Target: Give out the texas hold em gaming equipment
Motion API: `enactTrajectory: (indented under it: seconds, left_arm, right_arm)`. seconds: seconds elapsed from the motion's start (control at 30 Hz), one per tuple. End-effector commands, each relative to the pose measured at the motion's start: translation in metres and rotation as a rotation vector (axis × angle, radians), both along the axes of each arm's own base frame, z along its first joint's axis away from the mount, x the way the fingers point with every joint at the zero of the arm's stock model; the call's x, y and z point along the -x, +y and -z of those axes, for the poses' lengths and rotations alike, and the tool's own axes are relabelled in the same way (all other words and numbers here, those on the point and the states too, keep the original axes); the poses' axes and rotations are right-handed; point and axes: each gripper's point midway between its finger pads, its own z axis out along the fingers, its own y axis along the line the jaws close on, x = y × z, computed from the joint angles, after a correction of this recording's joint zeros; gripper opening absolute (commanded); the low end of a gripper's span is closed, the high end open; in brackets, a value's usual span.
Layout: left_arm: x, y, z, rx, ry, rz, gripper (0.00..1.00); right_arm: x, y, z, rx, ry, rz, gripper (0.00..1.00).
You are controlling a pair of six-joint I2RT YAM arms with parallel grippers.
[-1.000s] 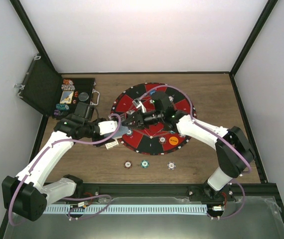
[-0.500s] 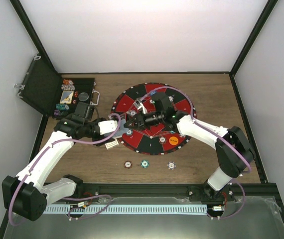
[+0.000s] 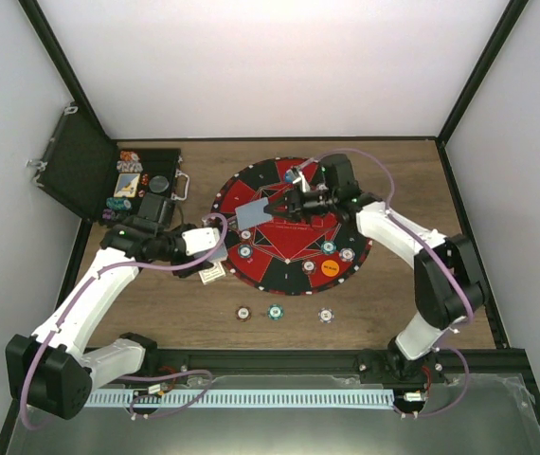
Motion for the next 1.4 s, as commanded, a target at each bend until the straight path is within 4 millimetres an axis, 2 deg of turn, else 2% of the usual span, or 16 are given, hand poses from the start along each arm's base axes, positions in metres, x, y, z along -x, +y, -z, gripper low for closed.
enactTrajectory:
  seconds: [0.0, 0.2, 0.4, 0.57, 0.73, 0.87, 0.97, 1.0, 1.07, 1.1, 1.27, 1.37]
  left_arm:
    - [0.003, 0.002, -0.001, 0.0, 0.006, 0.012, 0.04]
    - [0.007, -0.001, -0.011, 0.033, 0.007, 0.01, 0.04]
    - [0.008, -0.002, -0.015, 0.045, 0.004, 0.009, 0.04]
    - [0.007, -0.003, -0.016, 0.045, 0.002, 0.01, 0.04]
    - [0.007, -0.002, -0.02, 0.043, -0.009, 0.013, 0.04]
    - [0.007, -0.002, -0.021, 0.043, -0.015, 0.012, 0.04]
    - [0.007, -0.002, -0.021, 0.047, -0.011, 0.01, 0.04]
    - [0.007, -0.002, -0.021, 0.047, -0.009, 0.008, 0.04]
    - [0.007, -0.003, -0.022, 0.049, -0.006, 0.009, 0.04]
    - [0.007, -0.003, -0.022, 0.048, -0.007, 0.008, 0.04]
    - [0.006, -0.002, -0.021, 0.042, -0.005, 0.003, 0.04]
    - [0.007, -0.002, -0.021, 0.045, -0.005, 0.004, 0.04]
  right_arm:
    - [-0.03, 0.008, 0.002, 0.005, -0.022, -0.013, 0.01]
    - [-0.075, 0.045, 0.046, 0.059, 0.028, -0.02, 0.01]
    - [-0.102, 0.091, 0.081, 0.133, 0.041, -0.032, 0.01]
    - [-0.117, 0.109, 0.108, 0.214, 0.052, 0.0, 0.01]
    - [-0.126, 0.114, 0.131, 0.276, 0.063, 0.014, 0.01]
    - [-0.13, 0.109, 0.134, 0.336, 0.048, 0.038, 0.04]
    - [-0.133, 0.102, 0.128, 0.374, 0.021, 0.068, 0.04]
    - [-0.133, 0.1, 0.126, 0.379, 0.015, 0.07, 0.07]
    - [-0.133, 0.098, 0.121, 0.387, 0.004, 0.073, 0.23]
    - [-0.131, 0.099, 0.119, 0.387, 0.003, 0.069, 0.26]
    - [-0.129, 0.092, 0.1, 0.393, -0.025, 0.079, 0.32]
    - [-0.124, 0.089, 0.075, 0.358, -0.066, 0.091, 0.37]
